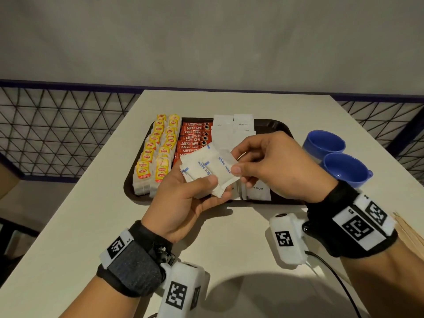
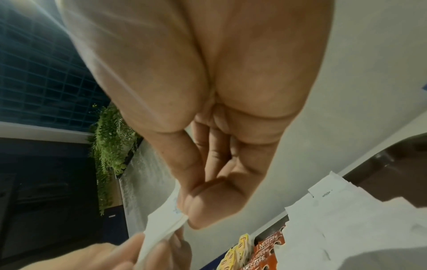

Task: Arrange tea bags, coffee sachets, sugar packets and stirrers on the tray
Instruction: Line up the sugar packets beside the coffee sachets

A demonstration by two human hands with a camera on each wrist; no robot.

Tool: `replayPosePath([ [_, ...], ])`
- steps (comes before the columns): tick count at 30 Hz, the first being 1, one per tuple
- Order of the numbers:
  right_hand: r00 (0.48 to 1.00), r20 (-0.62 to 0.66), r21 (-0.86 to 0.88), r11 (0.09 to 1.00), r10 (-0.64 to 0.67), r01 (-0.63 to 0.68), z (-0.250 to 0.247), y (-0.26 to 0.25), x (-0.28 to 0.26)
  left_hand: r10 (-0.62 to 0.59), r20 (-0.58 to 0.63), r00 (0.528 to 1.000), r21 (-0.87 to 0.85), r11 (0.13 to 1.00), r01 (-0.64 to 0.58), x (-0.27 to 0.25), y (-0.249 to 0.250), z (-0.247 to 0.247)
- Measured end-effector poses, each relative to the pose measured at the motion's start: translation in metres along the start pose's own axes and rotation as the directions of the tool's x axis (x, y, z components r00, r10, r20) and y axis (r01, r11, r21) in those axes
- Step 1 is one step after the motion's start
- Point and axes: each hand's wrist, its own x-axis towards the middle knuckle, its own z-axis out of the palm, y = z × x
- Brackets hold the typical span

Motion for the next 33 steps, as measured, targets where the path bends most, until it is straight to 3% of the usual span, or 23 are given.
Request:
replayPosePath([
  [5, 0.996, -0.086, -0.034, 0.999, -0.035, 0.033, -0.01, 0.005, 0.002, -0.008, -0.1, 0.995, -0.025, 1.0, 0.005, 0.002, 0.001, -0.002],
  [10, 0.974, -0.221, -0.027, 0.998, -0.055, 0.051, -0.017, 0.016, 0.009, 0.045, -0.251, 0.967, -0.074, 0.995, -0.065, 0.005, 0.008, -0.009],
  [15, 0.998, -0.047, -0.251, 0.968, -0.031, 0.018, 0.007, 0.031, 0.016, 0.033, -0.302, 0.953, -0.119, 0.99, -0.072, 0.006, 0.01, -0.009],
  [22, 0.997, 0.065, -0.394, 0.919, 0.047, -0.018, 0.017, 0.032, 0.016, 0.004, -0.312, 0.95, -0.122, 0.992, -0.045, 0.006, 0.009, -0.007],
  [29, 0.999, 0.036, -0.422, 0.906, -0.011, 0.025, 0.017, 0.022, 0.012, 0.002, -0.311, 0.95, -0.126, 0.991, -0.043, 0.006, 0.013, -0.007],
  [33, 0.986, 0.165, -0.449, 0.892, 0.034, 0.044, 0.031, 0.019, 0.006, 0.002, -0.318, 0.948, -0.126, 0.991, -0.044, 0.005, 0.015, -0.008],
])
